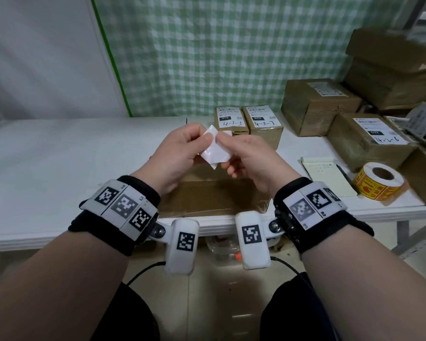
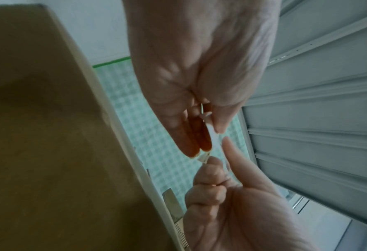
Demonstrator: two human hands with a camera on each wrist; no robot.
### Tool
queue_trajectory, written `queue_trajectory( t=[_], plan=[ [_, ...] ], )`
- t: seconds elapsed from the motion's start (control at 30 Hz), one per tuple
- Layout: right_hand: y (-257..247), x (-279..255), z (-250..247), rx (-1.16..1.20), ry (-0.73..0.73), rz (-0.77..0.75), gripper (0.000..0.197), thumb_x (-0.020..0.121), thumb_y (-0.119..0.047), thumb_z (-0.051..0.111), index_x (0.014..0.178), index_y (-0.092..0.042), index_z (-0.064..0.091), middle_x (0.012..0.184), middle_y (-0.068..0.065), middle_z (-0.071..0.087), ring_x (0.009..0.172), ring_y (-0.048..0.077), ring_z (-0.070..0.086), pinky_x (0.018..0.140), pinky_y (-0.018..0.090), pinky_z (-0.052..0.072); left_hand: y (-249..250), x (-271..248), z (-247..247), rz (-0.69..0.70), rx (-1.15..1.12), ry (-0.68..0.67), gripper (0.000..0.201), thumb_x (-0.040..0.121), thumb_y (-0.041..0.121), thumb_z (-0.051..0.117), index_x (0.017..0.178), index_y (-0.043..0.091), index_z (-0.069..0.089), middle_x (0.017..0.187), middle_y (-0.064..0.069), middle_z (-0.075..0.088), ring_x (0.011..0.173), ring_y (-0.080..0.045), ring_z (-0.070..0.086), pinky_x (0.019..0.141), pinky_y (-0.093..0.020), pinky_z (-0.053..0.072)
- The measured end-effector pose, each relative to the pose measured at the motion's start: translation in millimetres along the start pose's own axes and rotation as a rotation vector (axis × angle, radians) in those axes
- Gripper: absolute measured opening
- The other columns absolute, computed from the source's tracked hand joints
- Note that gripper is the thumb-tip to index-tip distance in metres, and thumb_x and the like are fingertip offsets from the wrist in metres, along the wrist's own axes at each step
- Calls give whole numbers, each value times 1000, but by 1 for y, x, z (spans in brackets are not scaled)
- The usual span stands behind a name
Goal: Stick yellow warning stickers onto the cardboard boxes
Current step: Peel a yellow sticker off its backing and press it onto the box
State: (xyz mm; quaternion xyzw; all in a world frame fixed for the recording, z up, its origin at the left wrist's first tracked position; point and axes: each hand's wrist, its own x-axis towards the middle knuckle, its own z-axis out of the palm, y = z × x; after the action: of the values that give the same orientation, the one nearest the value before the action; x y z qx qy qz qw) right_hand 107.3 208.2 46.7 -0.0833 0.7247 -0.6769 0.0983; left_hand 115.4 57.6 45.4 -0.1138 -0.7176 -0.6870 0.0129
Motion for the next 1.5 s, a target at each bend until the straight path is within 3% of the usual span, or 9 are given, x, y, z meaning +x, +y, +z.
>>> queue_trajectory(
  t=[0.23, 0.43, 0.57, 0.73, 0.83, 0.93, 1.03, 1.27, 1.5],
  plan=[
    [2, 3, 6, -108, -4, -60, 23, 92, -32, 57, 74, -17, 60, 60, -4, 62, 45, 7, 52, 46, 18, 44, 2, -1, -4, -4, 154, -24, 14, 94, 5, 47, 87, 13, 56, 75, 2, 57, 67, -9, 53, 68, -26, 44],
    [5, 1, 6, -109, -54, -100, 25, 92, -24, 57, 68, -19, 59, 62, -2, 62, 45, 7, 52, 46, 16, 45, 2, -3, -16, -193, -277, -217, 21, 84, -2, 55, 102, 9, 58, 100, -10, 61, 92, -20, 61, 84, -33, 53],
    [6, 4, 0, -229, -13, -130, 26, 92, -23, 58, 68, -14, 59, 67, 0, 58, 50, 5, 55, 51, 19, 47, 5, -2, -27, -309, -295, -345, 41, 73, 0, 65, 113, 5, 55, 106, -14, 65, 99, -24, 65, 89, -36, 54],
    [-1, 4, 2, -482, -77, -266, 26, 91, -24, 59, 69, -11, 62, 60, -2, 56, 51, 4, 51, 50, 18, 42, 12, 3, -21, -412, 73, -269, 46, 76, 36, 66, 106, 2, 60, 95, -12, 68, 77, -16, 67, 59, -22, 57],
    [-5, 5, 4, -525, -102, -317, 25, 89, -26, 61, 73, -8, 67, 62, 2, 59, 54, 6, 51, 53, 21, 42, 13, 4, -18, -396, 100, -268, 38, 91, 34, 53, 111, 2, 61, 89, -13, 65, 67, -16, 61, 52, -22, 52],
    [-7, 5, 3, -462, -97, -301, 19, 88, -21, 63, 71, -12, 64, 62, -4, 56, 51, -1, 49, 50, 14, 41, 12, 3, -18, -368, -67, -211, 24, 95, 22, 47, 103, 5, 62, 87, -13, 66, 67, -18, 63, 52, -25, 53],
    [-3, 6, 2, -333, -95, -277, 22, 89, -18, 61, 76, -1, 63, 63, 0, 53, 54, 4, 48, 51, 16, 40, 10, -1, -15, -337, -190, -190, 22, 95, 15, 44, 104, 0, 58, 87, -15, 65, 69, -18, 66, 55, -26, 56],
    [7, 8, 4, 10, 17, -167, 20, 92, -15, 57, 73, -8, 61, 65, 0, 63, 53, 7, 56, 49, 16, 45, 1, -3, -13, -278, -344, -105, 38, 98, 14, 41, 122, -16, 43, 120, -34, 56, 108, -44, 57, 68, -31, 59],
    [6, 6, 6, 289, 113, -45, 14, 93, -17, 55, 85, -7, 59, 82, 5, 61, 62, 5, 61, 50, 13, 49, 0, -3, -11, -180, -433, 9, 22, 99, 10, 38, 89, 1, 56, 86, -12, 71, 83, -20, 68, 77, -32, 56]
  ],
)
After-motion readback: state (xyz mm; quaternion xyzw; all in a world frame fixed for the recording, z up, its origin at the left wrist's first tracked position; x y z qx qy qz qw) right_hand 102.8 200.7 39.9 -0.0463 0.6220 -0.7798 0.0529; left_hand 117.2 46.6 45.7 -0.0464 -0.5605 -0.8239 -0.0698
